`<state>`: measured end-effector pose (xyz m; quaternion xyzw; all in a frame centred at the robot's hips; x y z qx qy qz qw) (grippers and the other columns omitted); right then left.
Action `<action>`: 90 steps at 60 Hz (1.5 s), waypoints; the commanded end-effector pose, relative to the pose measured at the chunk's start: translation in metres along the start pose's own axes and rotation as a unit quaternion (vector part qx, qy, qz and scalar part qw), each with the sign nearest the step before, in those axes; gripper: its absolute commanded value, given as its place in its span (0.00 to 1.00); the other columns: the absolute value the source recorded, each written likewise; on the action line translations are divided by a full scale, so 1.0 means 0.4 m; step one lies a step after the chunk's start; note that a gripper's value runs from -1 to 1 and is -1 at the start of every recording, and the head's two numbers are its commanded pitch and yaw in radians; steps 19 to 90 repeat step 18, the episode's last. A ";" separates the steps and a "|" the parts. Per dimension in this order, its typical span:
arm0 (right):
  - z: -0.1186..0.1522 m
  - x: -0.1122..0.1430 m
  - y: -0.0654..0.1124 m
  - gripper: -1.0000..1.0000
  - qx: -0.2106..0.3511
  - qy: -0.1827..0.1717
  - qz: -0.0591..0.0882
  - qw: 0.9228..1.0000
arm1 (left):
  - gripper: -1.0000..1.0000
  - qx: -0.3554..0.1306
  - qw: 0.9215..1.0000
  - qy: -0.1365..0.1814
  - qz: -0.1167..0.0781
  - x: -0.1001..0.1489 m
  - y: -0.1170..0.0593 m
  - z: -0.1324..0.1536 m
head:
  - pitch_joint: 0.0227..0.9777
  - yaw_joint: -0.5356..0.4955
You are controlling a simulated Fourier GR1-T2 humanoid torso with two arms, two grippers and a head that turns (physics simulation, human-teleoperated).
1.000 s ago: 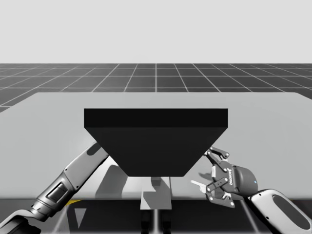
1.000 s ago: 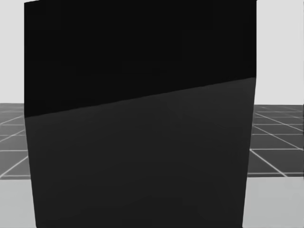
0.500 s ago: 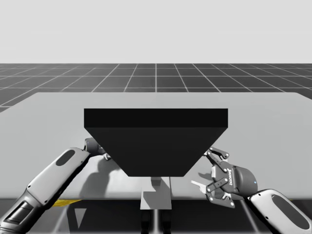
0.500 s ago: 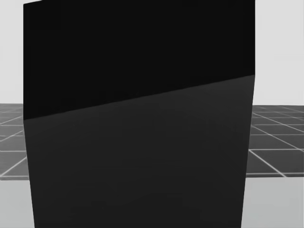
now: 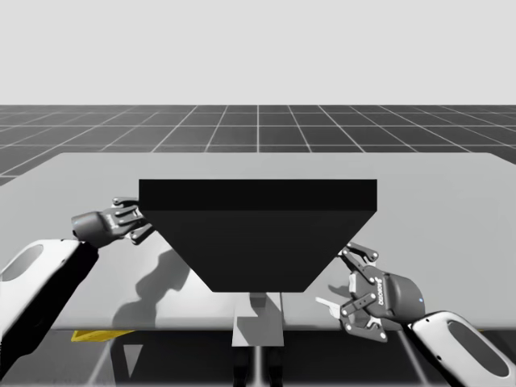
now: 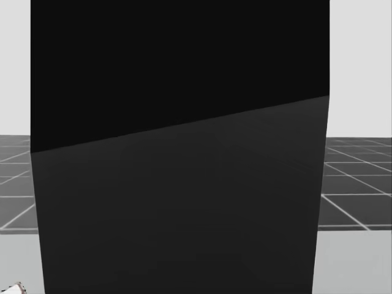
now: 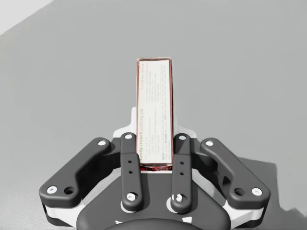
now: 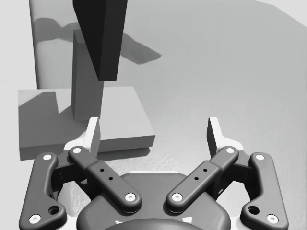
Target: Reach around the screen and pick up the object behind it.
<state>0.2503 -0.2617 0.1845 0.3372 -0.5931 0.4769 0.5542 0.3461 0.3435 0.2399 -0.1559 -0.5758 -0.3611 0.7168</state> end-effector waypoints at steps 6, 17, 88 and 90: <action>-0.002 -0.009 -0.004 0.00 -0.001 0.003 0.002 1.000 | 1.00 0.055 0.991 -0.123 0.007 0.188 0.036 0.049 | 0.17 0.49; -0.003 -0.013 -0.005 0.00 -0.002 0.000 0.002 1.000 | 1.00 0.102 0.974 -0.200 0.019 0.299 0.043 0.094 | 0.17 0.49; -0.003 -0.013 -0.005 0.00 -0.002 0.000 0.002 1.000 | 1.00 0.105 0.973 -0.205 0.019 0.306 0.043 0.097 | 0.17 0.49; -0.003 -0.013 -0.005 0.00 -0.002 0.000 0.002 1.000 | 1.00 0.105 0.973 -0.205 0.019 0.306 0.043 0.097 | 0.17 0.49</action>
